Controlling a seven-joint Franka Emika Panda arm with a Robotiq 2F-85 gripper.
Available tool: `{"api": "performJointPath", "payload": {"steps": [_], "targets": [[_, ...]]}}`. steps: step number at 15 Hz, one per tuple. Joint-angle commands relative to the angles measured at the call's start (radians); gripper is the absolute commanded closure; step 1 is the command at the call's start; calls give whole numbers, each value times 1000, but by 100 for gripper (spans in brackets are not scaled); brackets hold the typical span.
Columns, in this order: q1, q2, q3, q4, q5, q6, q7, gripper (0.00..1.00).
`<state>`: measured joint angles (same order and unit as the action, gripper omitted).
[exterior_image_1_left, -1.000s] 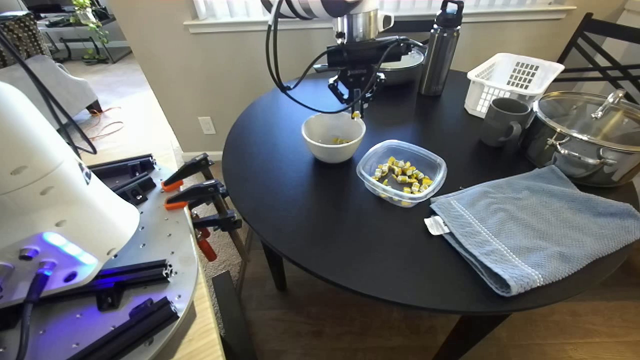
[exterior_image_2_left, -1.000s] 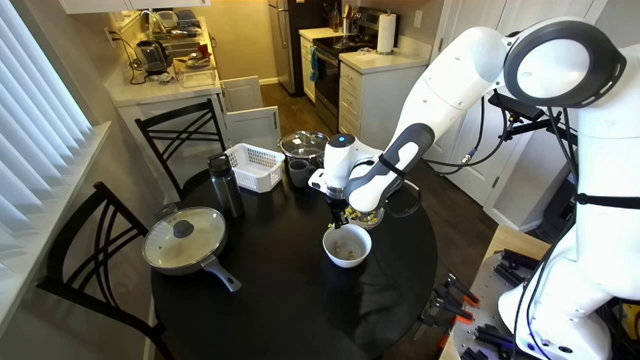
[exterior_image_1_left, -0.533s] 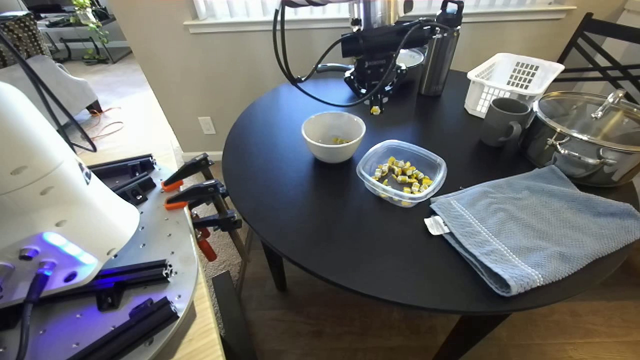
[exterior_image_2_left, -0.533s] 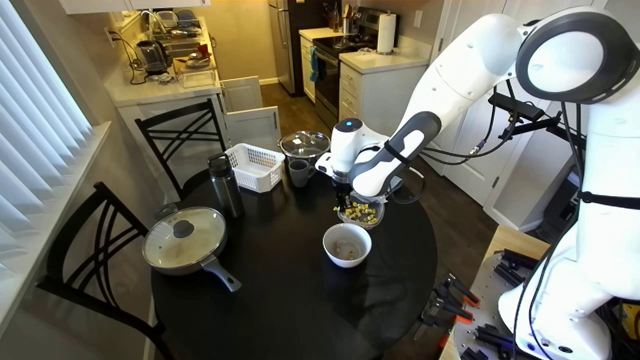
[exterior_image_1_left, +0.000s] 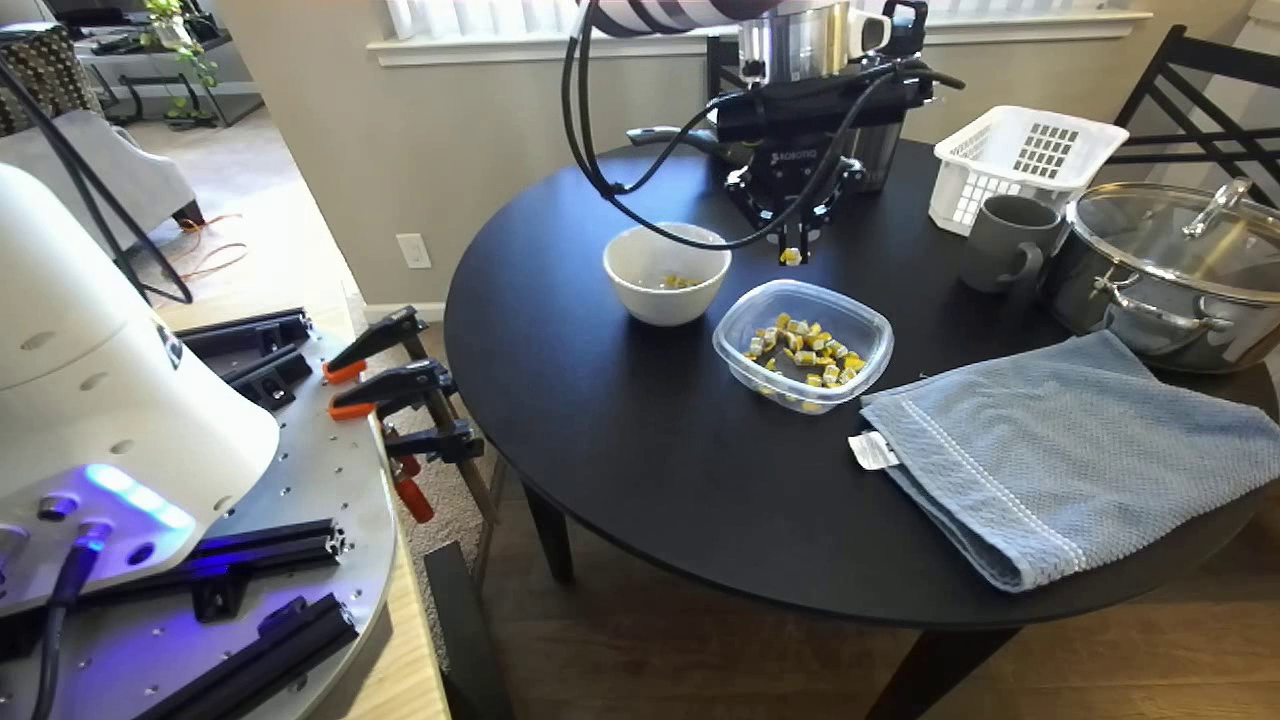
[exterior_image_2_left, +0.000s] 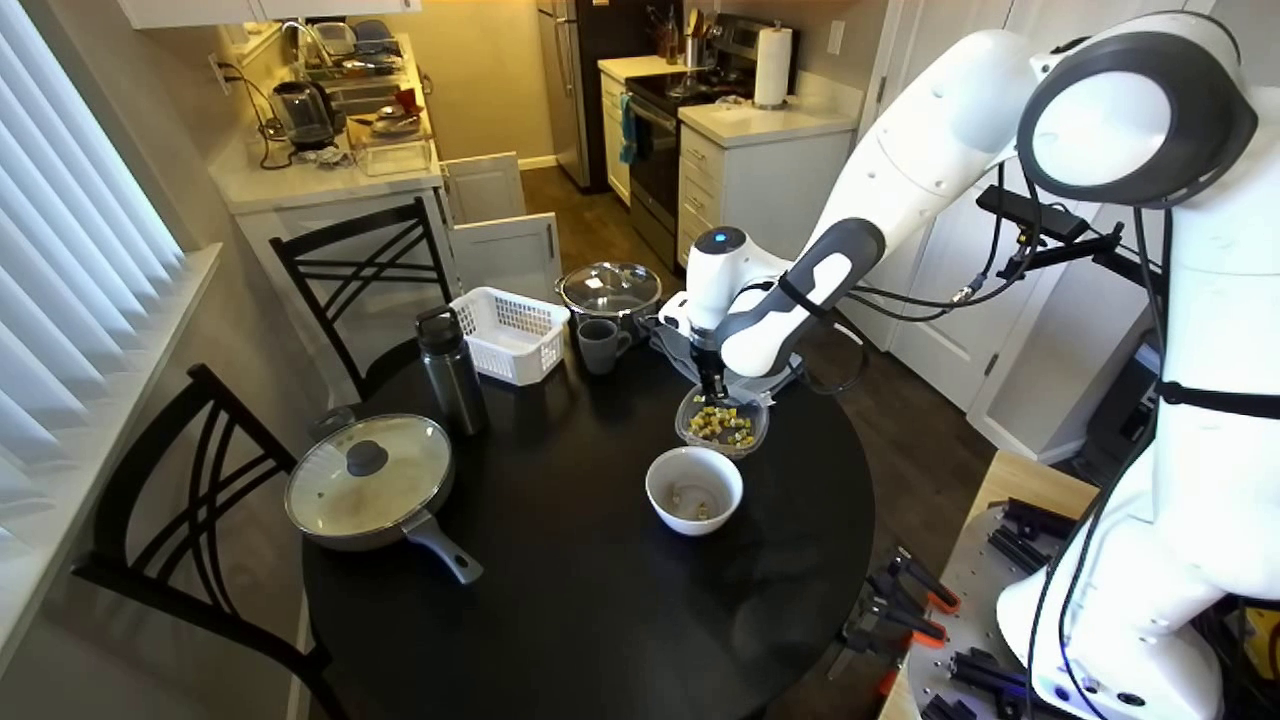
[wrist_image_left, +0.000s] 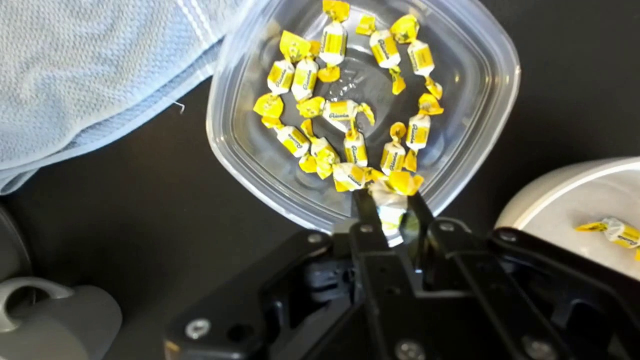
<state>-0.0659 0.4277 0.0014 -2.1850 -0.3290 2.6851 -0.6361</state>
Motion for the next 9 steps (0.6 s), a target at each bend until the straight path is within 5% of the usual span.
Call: {"api": "performJointPath", "payload": {"steps": [1,5,9], "targets": [[-1,6,-19,-8,-25,31,30,57],[-5,-1,-20,-9,-15,24,27,34],[-46,-27,69,-24,85,-13,-41,8]]}}
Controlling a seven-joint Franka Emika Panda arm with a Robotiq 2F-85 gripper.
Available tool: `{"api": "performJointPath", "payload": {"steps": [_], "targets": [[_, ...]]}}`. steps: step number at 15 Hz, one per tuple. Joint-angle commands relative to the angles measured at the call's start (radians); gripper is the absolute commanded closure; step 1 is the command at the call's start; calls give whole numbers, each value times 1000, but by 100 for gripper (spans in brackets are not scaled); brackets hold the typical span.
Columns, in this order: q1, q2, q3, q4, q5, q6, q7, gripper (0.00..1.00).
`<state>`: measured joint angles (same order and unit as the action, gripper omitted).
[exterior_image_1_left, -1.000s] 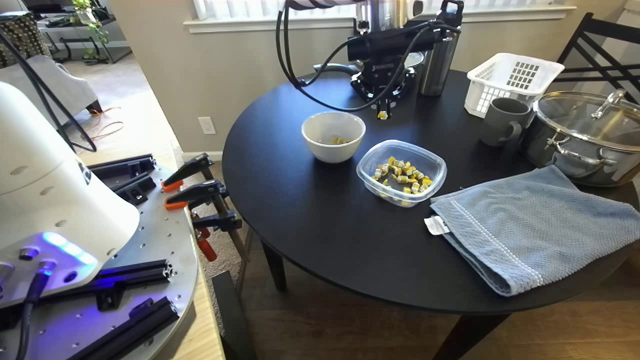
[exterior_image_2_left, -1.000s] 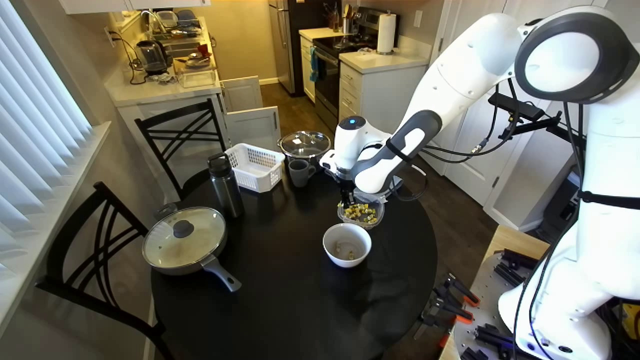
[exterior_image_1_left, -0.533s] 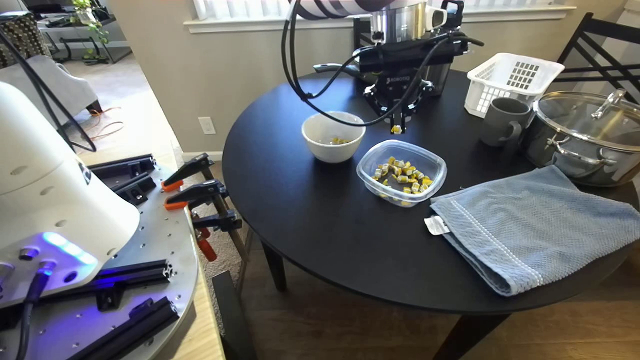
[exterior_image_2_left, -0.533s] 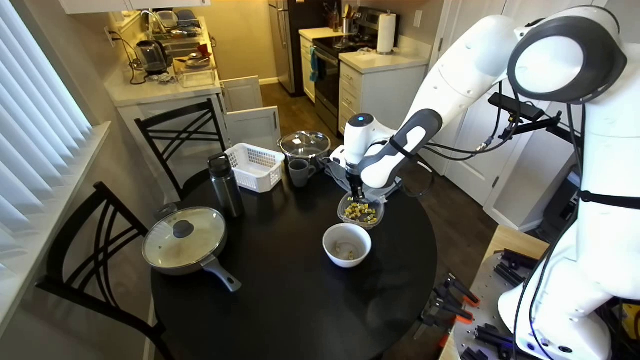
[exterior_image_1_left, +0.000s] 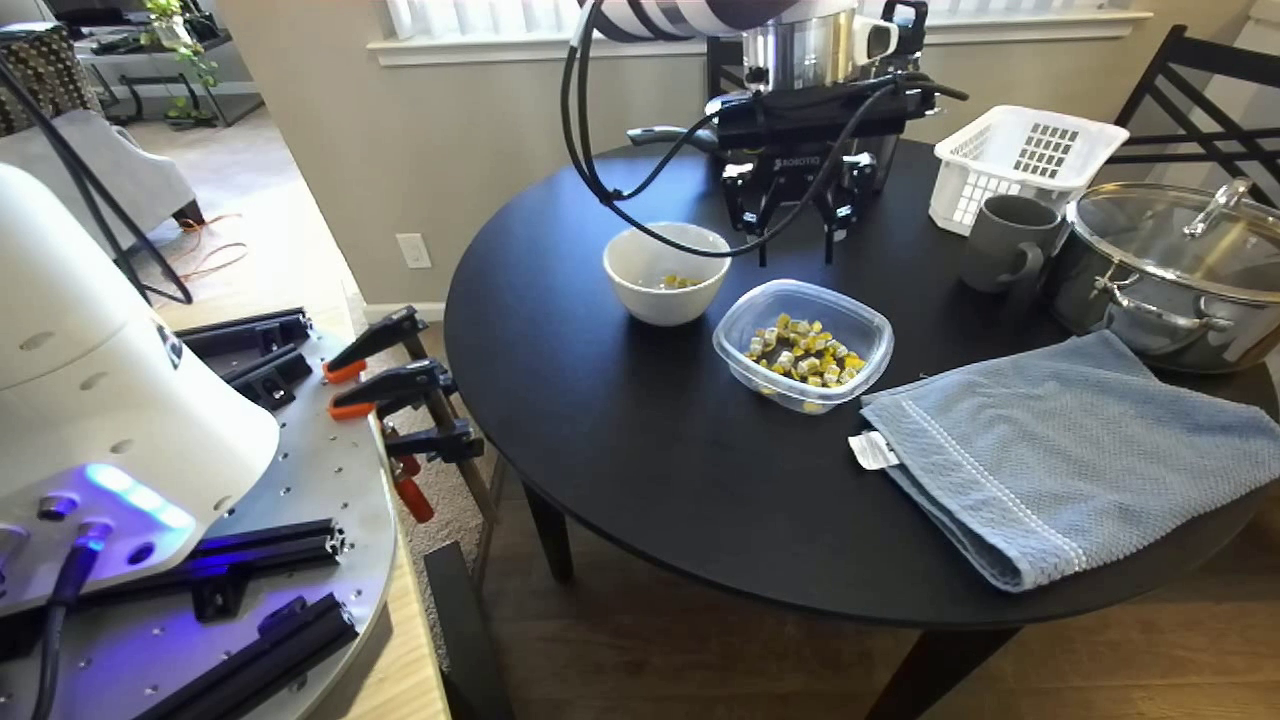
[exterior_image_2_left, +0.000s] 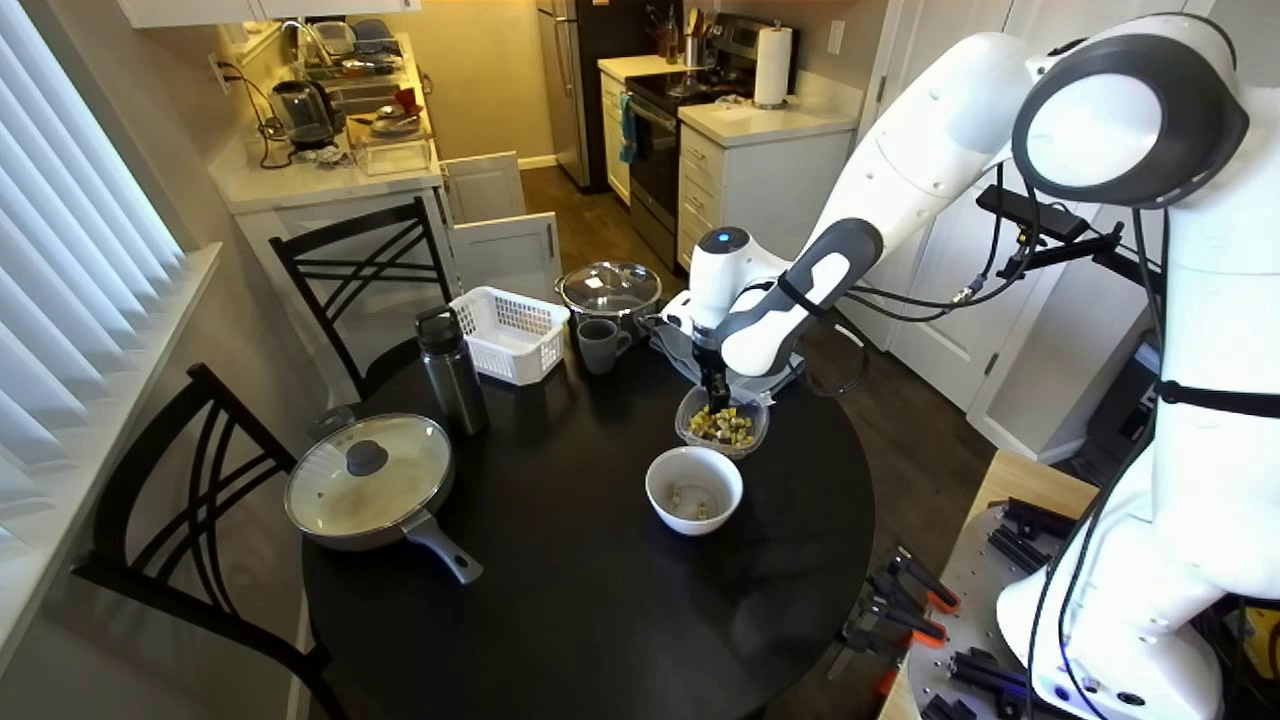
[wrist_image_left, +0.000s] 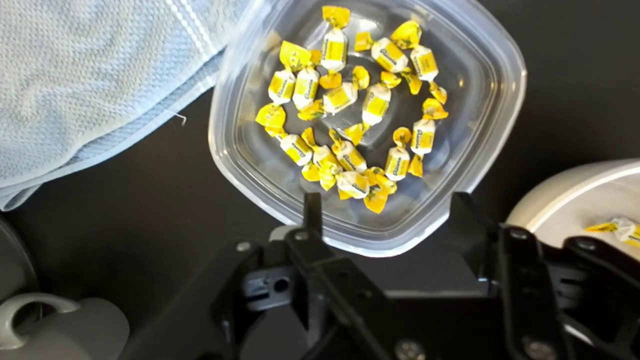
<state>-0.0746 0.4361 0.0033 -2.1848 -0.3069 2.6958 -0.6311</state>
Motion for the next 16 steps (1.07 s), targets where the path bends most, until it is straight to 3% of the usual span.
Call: {"api": "performJointPath", "payload": {"steps": [1,9,10,11,13,16], "targets": [[-48,-41,98,-33,87,-24,-67,1],[-27,-28,205,-43,148,-32,-66,0],[-26,-27,215,-44,156,-40,-65,4],[-24,-26,225,-45,162,-48,-68,19],[-21,-25,241,-48,176,-66,-68,20],[-13,-20,249,-52,186,-90,-66,31]]}}
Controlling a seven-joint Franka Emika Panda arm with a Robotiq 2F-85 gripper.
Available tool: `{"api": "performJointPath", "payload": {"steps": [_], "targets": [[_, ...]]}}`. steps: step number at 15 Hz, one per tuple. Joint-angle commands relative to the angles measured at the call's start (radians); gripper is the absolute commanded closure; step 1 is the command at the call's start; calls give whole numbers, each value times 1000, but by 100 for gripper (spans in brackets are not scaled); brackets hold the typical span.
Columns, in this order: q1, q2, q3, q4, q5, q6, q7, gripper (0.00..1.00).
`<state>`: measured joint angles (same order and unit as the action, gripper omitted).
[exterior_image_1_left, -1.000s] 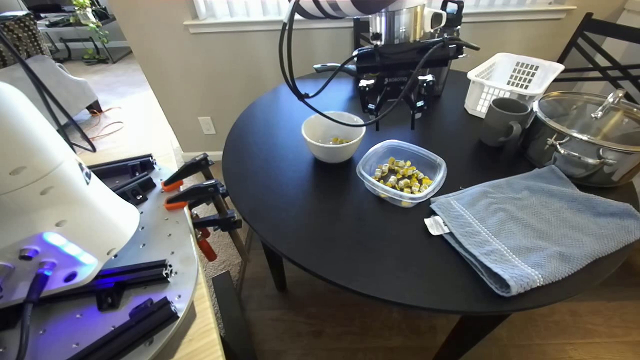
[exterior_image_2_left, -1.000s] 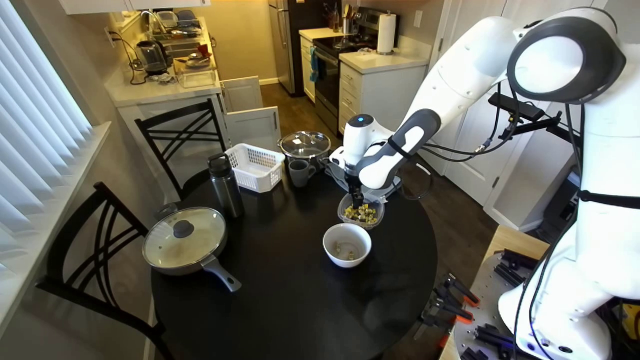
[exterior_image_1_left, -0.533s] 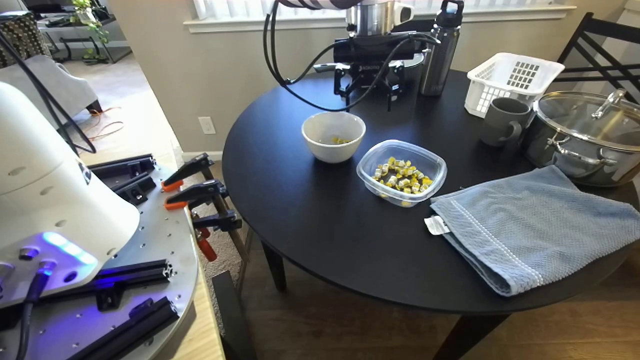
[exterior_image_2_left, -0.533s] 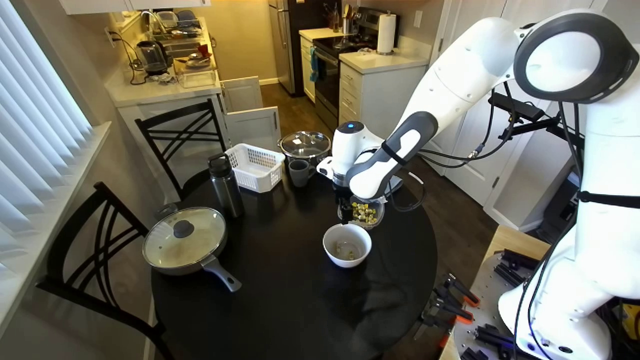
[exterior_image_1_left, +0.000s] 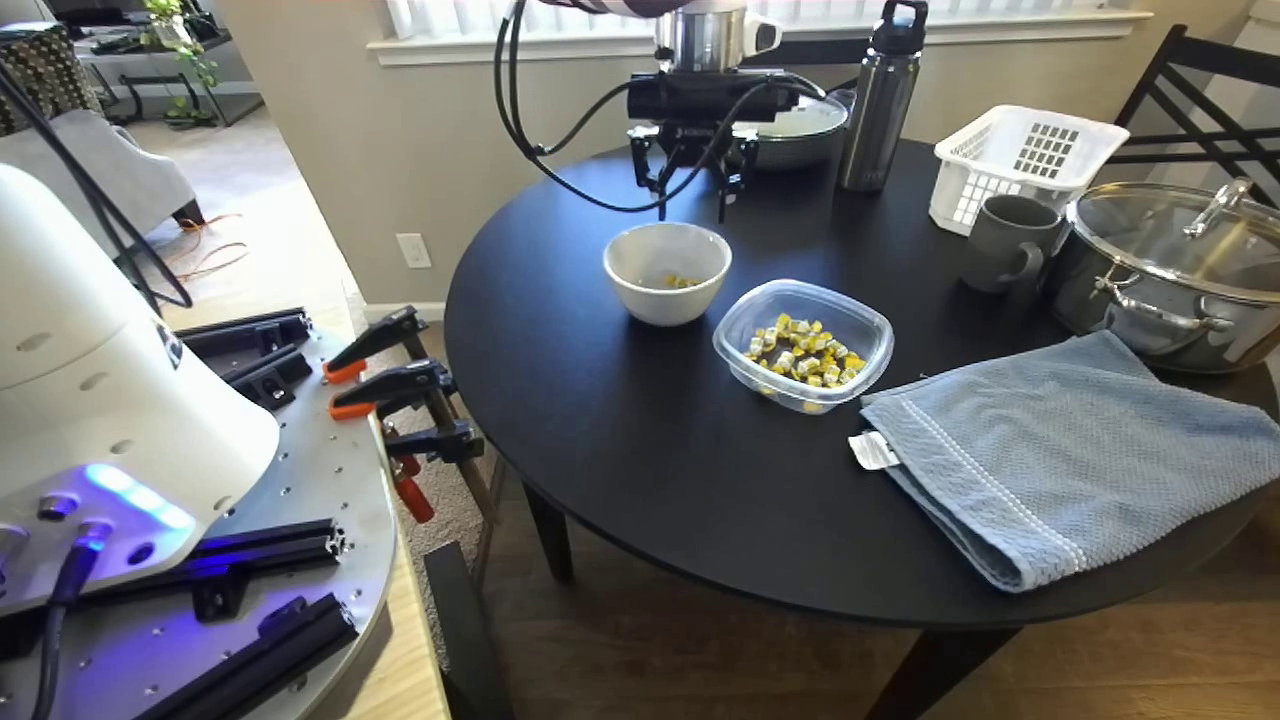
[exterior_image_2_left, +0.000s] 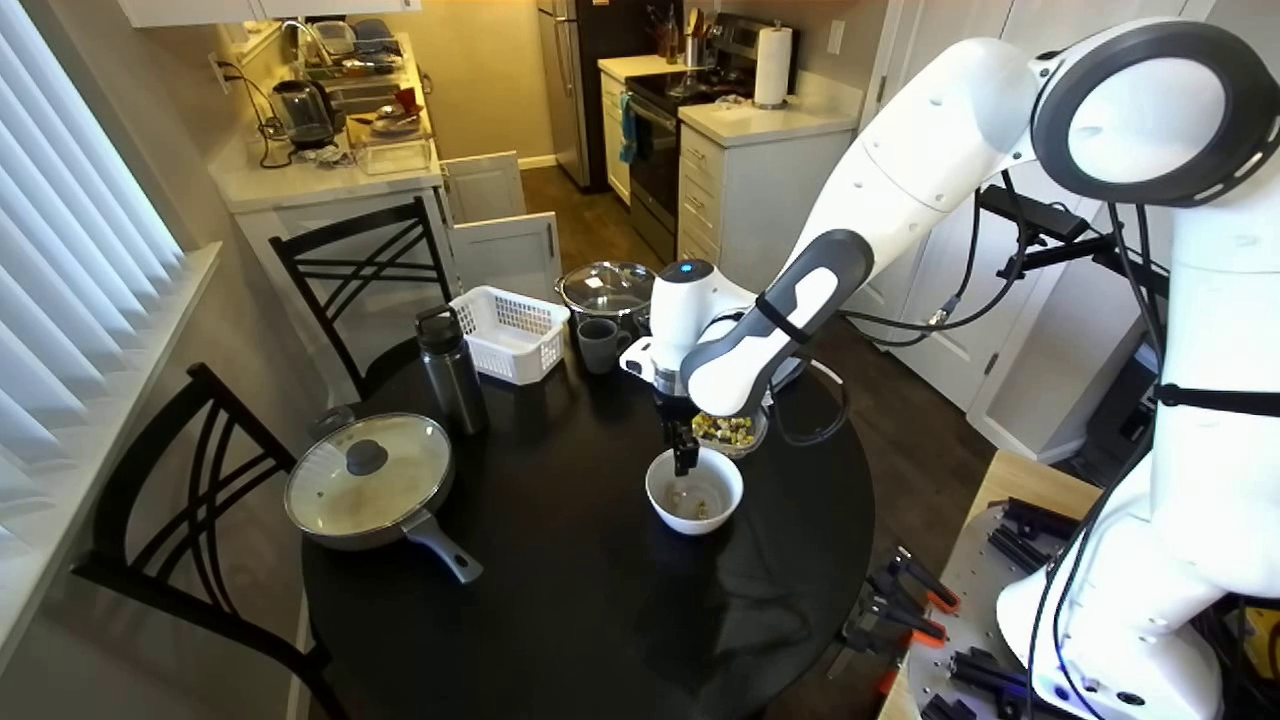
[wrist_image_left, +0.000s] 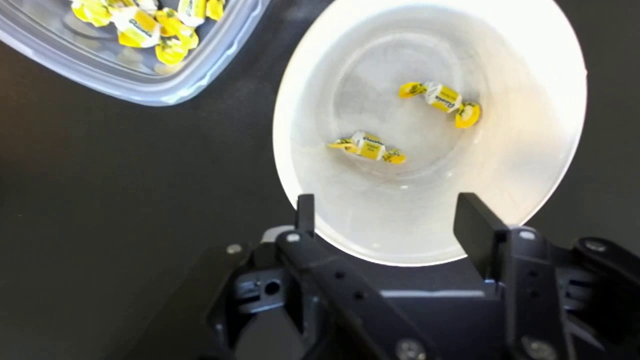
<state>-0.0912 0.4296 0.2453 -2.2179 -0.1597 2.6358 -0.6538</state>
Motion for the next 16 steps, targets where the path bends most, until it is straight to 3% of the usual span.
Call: {"api": "performJointPath", "payload": {"steps": [1,2,3,9,16], "targets": [[8,-9,3,-20,35,-36,-40,30],[12,-6,-3,-22,30,-41,-35,30],[11,-1,-8,-25,27,-40,-35,24],[12,67,-29,-9,12,-26,-35,28],[31,182,-51,96,-17,-14,-12,33]]}}
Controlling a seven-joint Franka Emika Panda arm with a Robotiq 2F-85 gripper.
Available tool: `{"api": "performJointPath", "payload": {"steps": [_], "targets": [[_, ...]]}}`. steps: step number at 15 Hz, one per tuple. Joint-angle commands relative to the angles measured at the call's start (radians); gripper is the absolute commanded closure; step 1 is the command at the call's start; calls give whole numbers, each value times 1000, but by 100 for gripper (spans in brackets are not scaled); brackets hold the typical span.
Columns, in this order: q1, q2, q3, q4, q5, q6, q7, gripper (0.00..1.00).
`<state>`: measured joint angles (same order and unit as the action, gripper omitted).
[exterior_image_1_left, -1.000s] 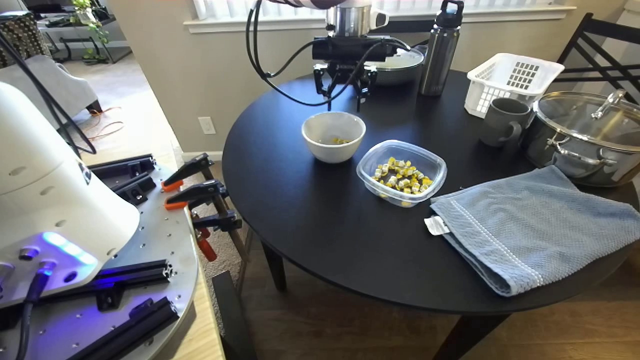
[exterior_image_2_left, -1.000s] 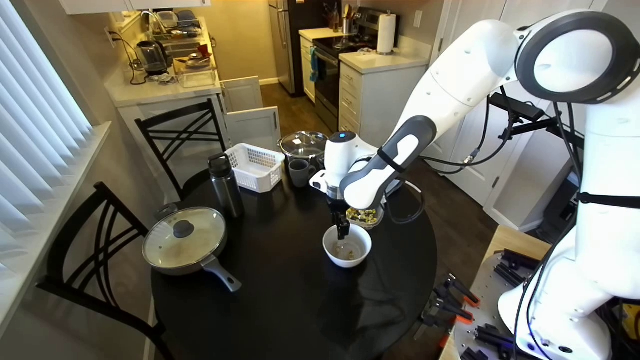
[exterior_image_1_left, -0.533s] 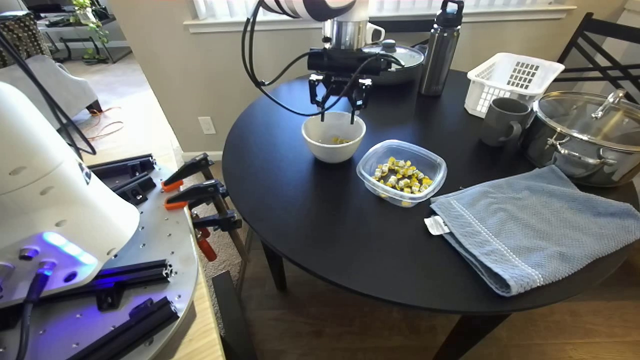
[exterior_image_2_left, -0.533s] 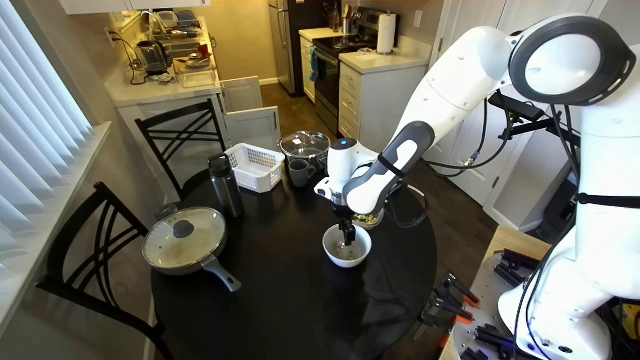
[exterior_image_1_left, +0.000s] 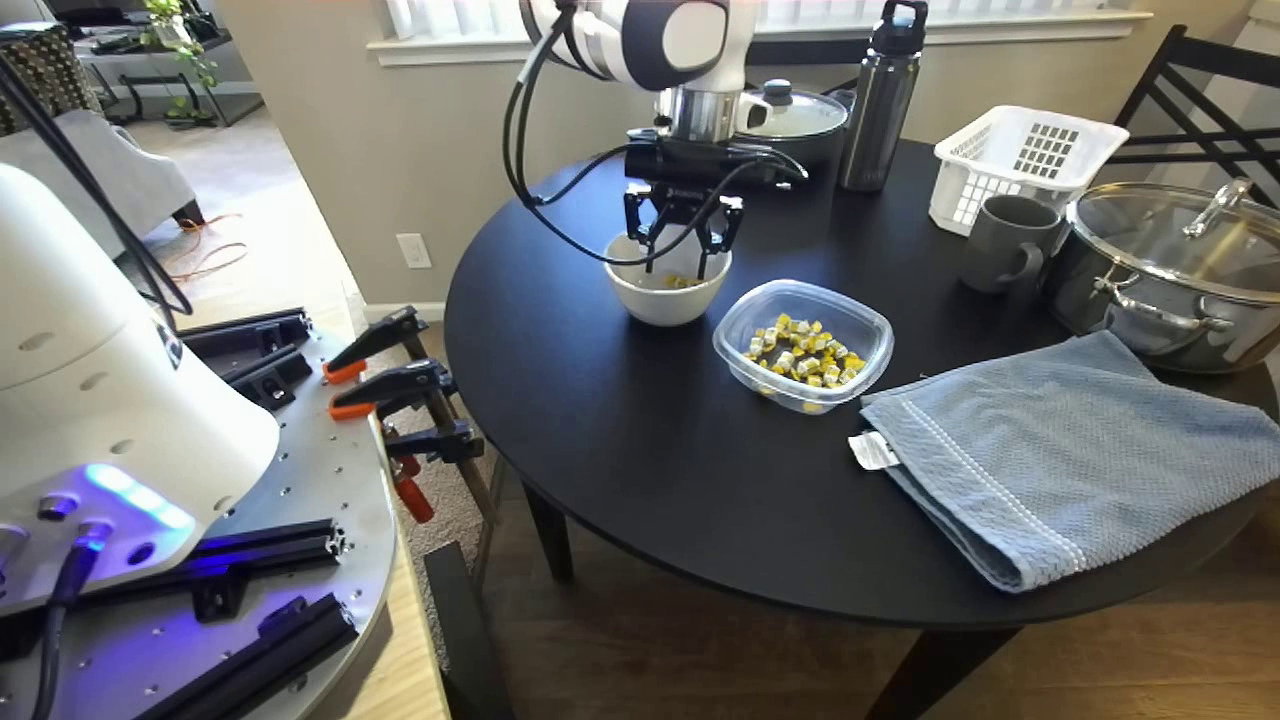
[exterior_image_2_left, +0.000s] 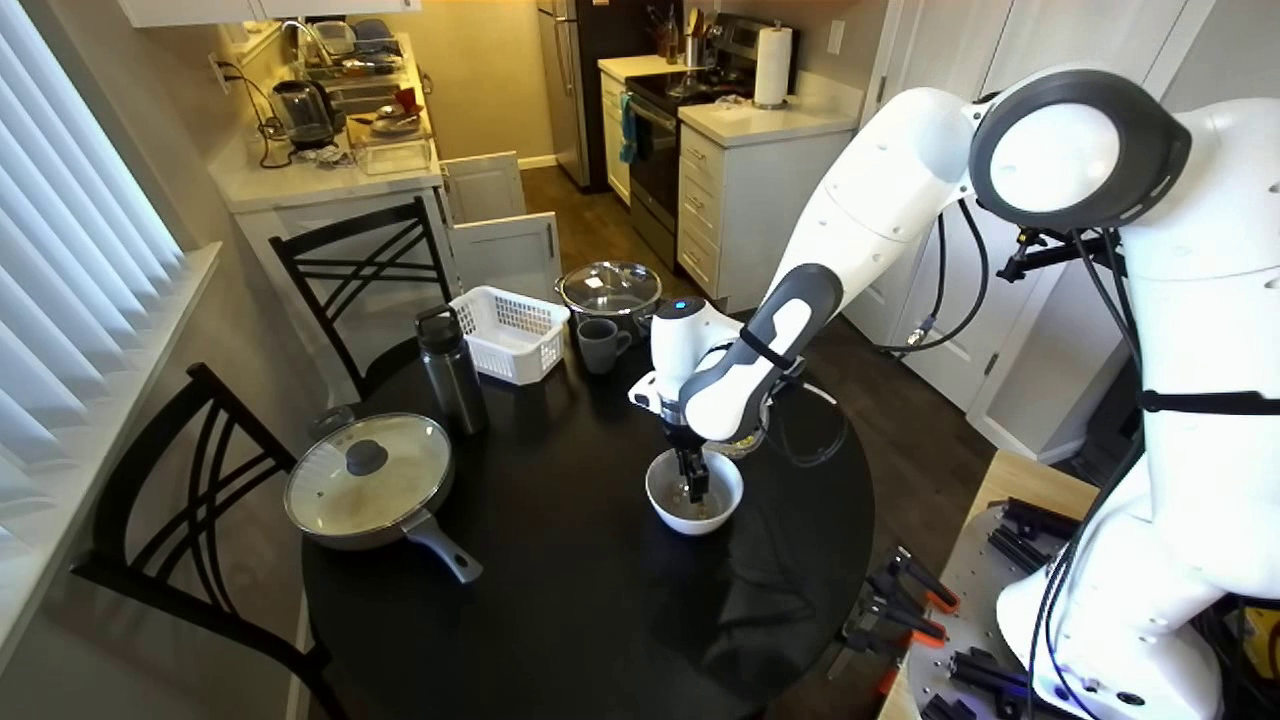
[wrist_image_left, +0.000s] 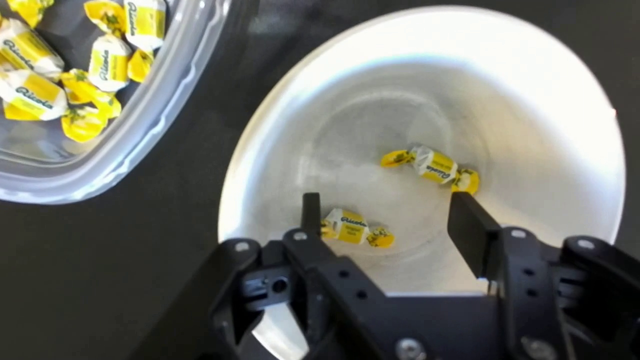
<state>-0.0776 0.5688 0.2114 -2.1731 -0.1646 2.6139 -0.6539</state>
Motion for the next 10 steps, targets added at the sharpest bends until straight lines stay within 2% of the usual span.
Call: {"api": "performJointPath", "payload": {"steps": [1,5,10], "targets": [[19,55,-17,66,-13,11,-15,32],[37,95,-18,106,-30,4,-15,32],[66,96,-22,98,-80,5,-22,33]]}}
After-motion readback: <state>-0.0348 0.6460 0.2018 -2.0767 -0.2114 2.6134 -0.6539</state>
